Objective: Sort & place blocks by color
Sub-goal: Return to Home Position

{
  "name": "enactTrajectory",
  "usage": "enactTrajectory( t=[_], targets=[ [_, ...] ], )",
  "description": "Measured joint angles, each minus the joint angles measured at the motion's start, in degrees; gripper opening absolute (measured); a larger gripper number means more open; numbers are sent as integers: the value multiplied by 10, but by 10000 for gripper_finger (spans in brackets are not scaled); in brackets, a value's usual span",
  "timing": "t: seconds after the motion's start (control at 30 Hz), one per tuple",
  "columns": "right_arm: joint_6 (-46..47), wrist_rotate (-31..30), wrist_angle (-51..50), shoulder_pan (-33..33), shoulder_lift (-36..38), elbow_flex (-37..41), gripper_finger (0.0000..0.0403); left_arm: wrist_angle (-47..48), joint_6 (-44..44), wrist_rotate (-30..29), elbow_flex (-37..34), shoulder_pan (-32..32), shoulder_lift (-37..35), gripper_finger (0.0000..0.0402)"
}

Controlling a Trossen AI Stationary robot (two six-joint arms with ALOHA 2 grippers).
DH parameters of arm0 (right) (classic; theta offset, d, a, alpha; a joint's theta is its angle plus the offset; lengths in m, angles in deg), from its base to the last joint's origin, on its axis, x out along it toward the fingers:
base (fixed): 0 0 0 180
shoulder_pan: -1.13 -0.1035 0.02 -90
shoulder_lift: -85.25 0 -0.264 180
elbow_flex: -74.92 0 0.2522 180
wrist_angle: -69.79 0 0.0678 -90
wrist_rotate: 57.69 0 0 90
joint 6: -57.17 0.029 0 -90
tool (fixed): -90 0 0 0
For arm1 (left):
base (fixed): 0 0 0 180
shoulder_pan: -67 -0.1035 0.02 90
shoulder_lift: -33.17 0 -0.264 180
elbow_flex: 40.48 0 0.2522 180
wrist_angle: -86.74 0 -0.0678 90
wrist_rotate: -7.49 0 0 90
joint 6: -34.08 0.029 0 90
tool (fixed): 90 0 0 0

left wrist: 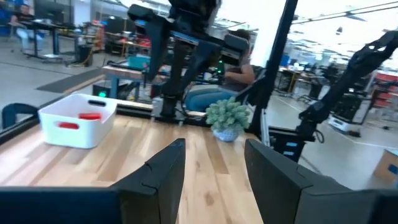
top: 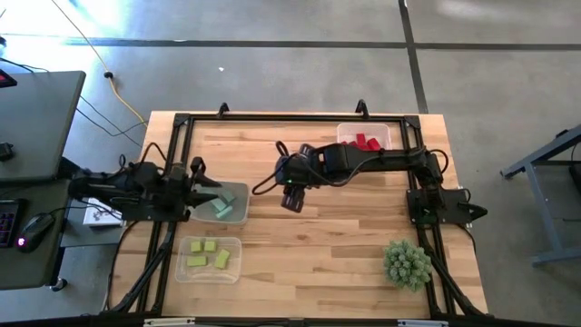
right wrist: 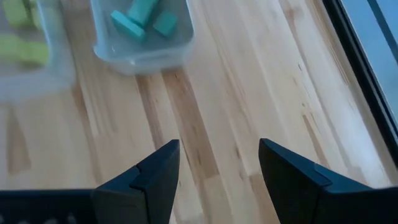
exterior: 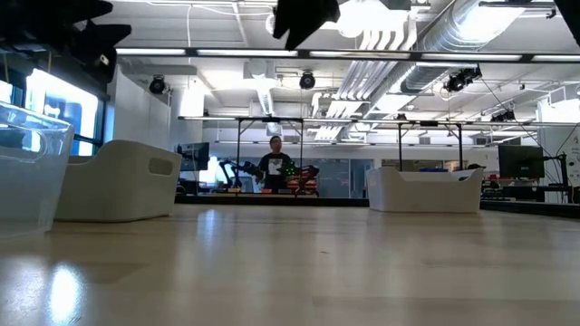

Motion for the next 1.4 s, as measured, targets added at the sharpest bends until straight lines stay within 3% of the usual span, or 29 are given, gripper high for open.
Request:
enactTrajectory(
  t=[0.33, 0.8, 0.9, 1.0, 1.17, 1.4],
  targets=[
    [-53, -67, -80, 2, 38, 1, 206, 39, -10, -3, 8, -2, -7, 156],
    [-131, -89, -157, 61, 155, 14, 206, 40, -21, -3, 8, -3, -6, 156],
    [-132, -89, -118, 87, 213, 107, 206, 40, -21, -3, 8, -3, -6, 156],
    [-131, -73, -9, 112, 302, 273, 206, 40, -21, -2, 8, -3, -6, 156],
    [-97, 21, 203, 136, 451, 522, 206, 40, -20, -2, 8, -3, -6, 156],
    [-51, 43, 391, 140, 604, 738, 206, 40, -20, -2, 8, -3, -6, 156]
  ],
)
